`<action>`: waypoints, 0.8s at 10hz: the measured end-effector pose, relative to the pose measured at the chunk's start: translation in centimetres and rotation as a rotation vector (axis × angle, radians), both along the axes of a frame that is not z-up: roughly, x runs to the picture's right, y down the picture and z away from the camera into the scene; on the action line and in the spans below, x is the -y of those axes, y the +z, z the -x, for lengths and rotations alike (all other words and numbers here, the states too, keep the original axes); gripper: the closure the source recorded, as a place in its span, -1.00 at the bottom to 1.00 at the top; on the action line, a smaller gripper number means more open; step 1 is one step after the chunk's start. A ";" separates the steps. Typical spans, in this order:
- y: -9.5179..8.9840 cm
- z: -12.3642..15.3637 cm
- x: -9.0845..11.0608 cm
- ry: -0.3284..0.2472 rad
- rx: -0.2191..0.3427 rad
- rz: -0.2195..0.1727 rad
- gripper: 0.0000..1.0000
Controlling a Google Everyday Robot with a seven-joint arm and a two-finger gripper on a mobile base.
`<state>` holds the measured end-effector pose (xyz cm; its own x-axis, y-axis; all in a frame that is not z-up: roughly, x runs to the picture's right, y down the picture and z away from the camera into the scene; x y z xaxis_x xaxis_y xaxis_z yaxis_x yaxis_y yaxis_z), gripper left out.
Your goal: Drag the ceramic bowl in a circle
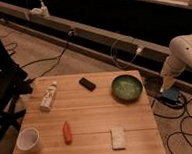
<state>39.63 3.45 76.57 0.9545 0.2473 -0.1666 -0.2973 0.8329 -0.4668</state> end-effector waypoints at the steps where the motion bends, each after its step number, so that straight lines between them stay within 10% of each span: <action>1: 0.0 0.0 0.0 0.000 0.000 0.000 -0.30; 5: 0.1 0.2 0.1 0.012 0.016 0.000 -0.30; 8: 1.3 4.2 -0.1 0.126 0.192 0.032 -0.30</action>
